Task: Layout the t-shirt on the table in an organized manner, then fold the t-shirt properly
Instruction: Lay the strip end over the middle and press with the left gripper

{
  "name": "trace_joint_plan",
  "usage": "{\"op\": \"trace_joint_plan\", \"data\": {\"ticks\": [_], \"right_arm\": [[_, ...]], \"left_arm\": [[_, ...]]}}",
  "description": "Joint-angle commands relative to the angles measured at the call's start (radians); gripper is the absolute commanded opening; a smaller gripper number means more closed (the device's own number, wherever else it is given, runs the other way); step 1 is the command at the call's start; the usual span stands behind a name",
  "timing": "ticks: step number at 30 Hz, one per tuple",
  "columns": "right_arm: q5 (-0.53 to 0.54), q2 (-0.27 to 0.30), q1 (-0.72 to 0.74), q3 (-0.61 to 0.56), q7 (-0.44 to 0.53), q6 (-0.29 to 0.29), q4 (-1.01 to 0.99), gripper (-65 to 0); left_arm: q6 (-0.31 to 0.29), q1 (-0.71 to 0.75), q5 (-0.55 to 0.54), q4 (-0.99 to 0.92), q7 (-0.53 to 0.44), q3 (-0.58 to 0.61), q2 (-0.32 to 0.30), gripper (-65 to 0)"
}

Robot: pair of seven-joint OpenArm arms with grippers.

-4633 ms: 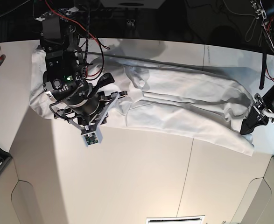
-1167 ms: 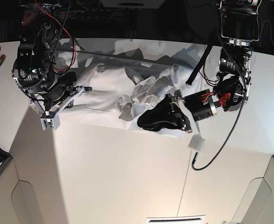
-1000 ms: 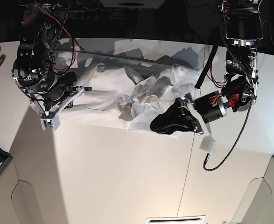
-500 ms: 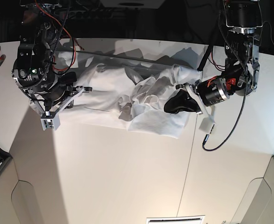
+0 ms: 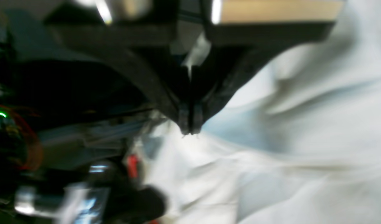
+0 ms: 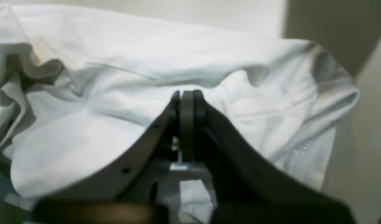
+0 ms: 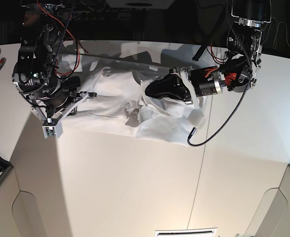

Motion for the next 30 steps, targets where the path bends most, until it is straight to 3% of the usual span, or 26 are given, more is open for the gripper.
{"op": "trace_joint_plan", "data": {"ticks": [1, 4, 7, 12, 17, 24, 30], "right_arm": [[0.008, 0.002, 0.011, 0.001, 0.02, 0.007, 0.018, -65.0], [0.008, 0.002, 0.011, 0.001, 0.02, 0.008, 0.018, -65.0], [0.008, 0.002, 0.01, 0.001, 0.02, 0.008, 0.018, -65.0], [0.008, 0.002, 0.011, 0.001, 0.02, 0.008, 0.018, -65.0], [0.008, 0.002, 0.011, 0.001, 0.025, 0.008, 0.018, -65.0], [0.008, 0.002, 0.011, 0.001, 0.027, 0.008, 0.018, -65.0], [0.008, 0.002, 0.011, 0.001, 0.027, 0.008, 0.018, -65.0]], "left_arm": [[-0.012, -0.019, -0.065, 0.045, 0.013, -0.011, -0.003, -65.0], [-0.012, -0.023, -0.149, 0.129, 0.087, -0.059, -0.003, -65.0], [-0.012, -0.023, -0.106, 0.188, 0.072, -0.138, -0.003, -65.0], [-0.012, -0.022, 0.292, 0.162, -0.161, -0.225, -0.007, -65.0], [-0.012, -0.022, 0.475, 0.058, -0.283, -0.213, -0.019, -65.0], [-0.012, -0.014, 0.423, -0.027, -0.287, -0.213, -0.019, -65.0], [-0.012, -0.013, 0.225, -0.027, -0.169, -0.2, -0.019, -65.0]]}}
